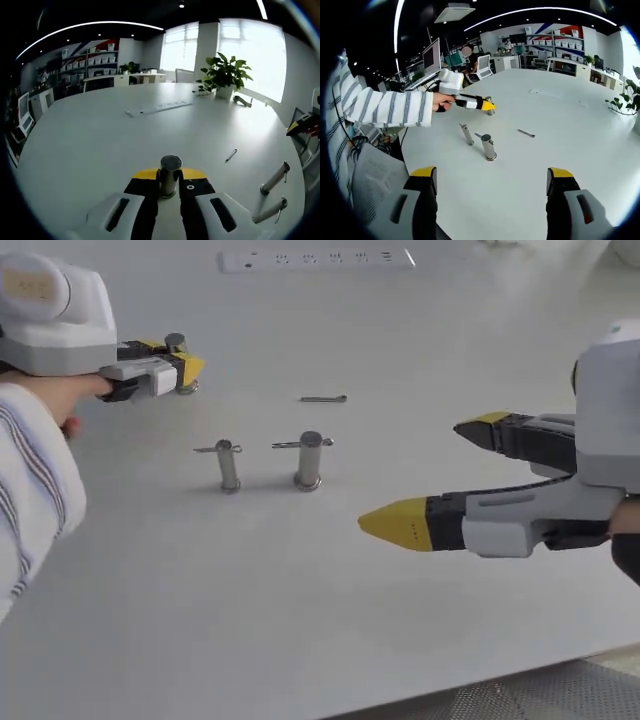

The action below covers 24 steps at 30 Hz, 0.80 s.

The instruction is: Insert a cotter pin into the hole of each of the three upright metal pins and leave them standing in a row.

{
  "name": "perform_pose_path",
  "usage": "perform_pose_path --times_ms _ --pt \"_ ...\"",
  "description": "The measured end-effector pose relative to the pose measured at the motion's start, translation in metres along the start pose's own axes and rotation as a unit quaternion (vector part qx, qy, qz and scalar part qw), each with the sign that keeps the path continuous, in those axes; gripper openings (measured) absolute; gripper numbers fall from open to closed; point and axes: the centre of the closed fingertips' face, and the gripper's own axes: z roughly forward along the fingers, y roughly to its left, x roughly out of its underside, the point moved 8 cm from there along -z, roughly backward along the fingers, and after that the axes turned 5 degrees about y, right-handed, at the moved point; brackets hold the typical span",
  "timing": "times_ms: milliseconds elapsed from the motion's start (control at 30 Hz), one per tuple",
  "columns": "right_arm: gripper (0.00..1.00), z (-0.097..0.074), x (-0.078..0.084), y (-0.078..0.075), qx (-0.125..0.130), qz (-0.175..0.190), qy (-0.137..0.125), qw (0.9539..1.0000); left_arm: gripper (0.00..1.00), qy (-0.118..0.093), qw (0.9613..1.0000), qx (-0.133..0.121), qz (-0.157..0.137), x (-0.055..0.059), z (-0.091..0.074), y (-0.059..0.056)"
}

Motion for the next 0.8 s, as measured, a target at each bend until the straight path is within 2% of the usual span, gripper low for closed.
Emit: perform_pose_path --times_ms 67,100,133,200,300,467,567,633,700,800 --pt "0.88 0.001 0.000 -0.001 0.002 0.000 0.001 1.0000 0.11 -0.001 1.0000 -0.001 -0.003 0.000 0.000 0.000" --pt "0.87 0.001 0.001 -0.001 0.004 -0.002 0.002 1.0000 0.10 -0.002 0.9998 -0.009 0.019 -0.001 0.000 0.001" --pt "0.87 0.001 0.001 0.000 0.004 -0.003 0.002 1.0000 0.10 0.001 0.9997 -0.013 0.021 -0.001 0.000 0.001" --pt "0.86 0.001 0.001 0.000 0.004 -0.010 0.002 0.9999 0.10 0.002 0.9997 -0.017 0.019 -0.001 0.000 0.002" --pt "0.86 0.000 0.000 0.001 0.007 -0.017 0.002 0.9998 0.10 0.003 0.9997 -0.023 0.000 -0.002 0.000 0.006" --pt "0.84 -0.003 -0.003 0.002 0.006 -0.020 -0.004 0.9998 0.10 0.015 0.9994 -0.031 0.001 0.000 -0.005 0.006" --pt "0.84 -0.004 -0.004 0.002 0.008 -0.023 -0.006 0.9997 0.10 0.016 0.9994 -0.030 -0.002 0.001 -0.010 0.008" --pt "0.84 -0.005 -0.005 0.002 0.009 -0.023 -0.008 0.9997 0.09 0.013 0.9993 -0.033 0.006 -0.001 -0.015 0.008" --pt "0.84 -0.006 -0.005 0.001 0.011 -0.025 -0.009 0.9996 0.09 0.011 0.9994 -0.033 0.008 -0.003 -0.020 0.006" --pt "0.83 -0.009 -0.006 0.000 0.013 -0.026 -0.012 0.9995 0.09 -0.005 0.9994 -0.032 -0.007 -0.010 -0.032 -0.005"
